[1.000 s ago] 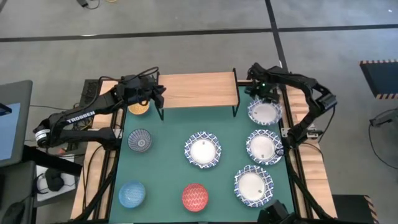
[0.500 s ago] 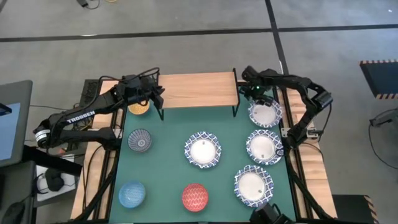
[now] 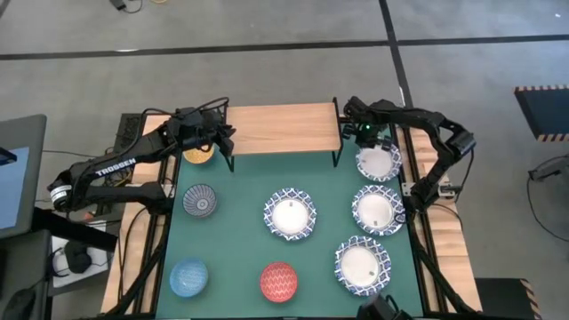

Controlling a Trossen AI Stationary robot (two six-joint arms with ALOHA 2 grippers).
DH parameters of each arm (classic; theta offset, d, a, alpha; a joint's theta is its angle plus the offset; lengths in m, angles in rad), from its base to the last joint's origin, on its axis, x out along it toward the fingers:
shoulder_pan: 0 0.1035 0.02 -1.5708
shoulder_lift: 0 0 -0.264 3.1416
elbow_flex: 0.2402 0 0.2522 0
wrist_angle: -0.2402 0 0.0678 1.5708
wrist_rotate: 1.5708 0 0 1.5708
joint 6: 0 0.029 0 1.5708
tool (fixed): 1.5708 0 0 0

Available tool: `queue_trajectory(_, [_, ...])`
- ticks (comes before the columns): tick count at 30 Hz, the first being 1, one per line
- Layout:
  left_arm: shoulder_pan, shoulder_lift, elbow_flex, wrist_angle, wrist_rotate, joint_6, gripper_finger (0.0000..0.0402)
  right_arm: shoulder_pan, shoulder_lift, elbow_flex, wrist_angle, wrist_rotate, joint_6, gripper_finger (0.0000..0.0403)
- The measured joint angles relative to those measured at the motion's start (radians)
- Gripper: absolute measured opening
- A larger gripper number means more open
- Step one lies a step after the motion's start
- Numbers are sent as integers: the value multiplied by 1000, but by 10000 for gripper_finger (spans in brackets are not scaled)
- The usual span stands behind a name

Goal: Place and stack bowls onto a shelf
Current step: Put the top white bowl on the shelf

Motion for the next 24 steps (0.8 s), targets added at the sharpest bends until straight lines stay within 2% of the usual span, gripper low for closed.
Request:
queue_trajectory(8, [0,0,0,0,0,-68,71,26,-149,-1,-30,66,-82,29])
queue_trajectory(17, [0,0,0,2,-1,-102,71,41,-380,30,-68,249,-172,22])
queue_trajectory(21, [0,0,0,2,-8,-102,71,96,-425,111,30,323,-305,22])
queue_trajectory(24, [0,6,0,12,-11,-95,71,152,-407,193,152,340,-400,22])
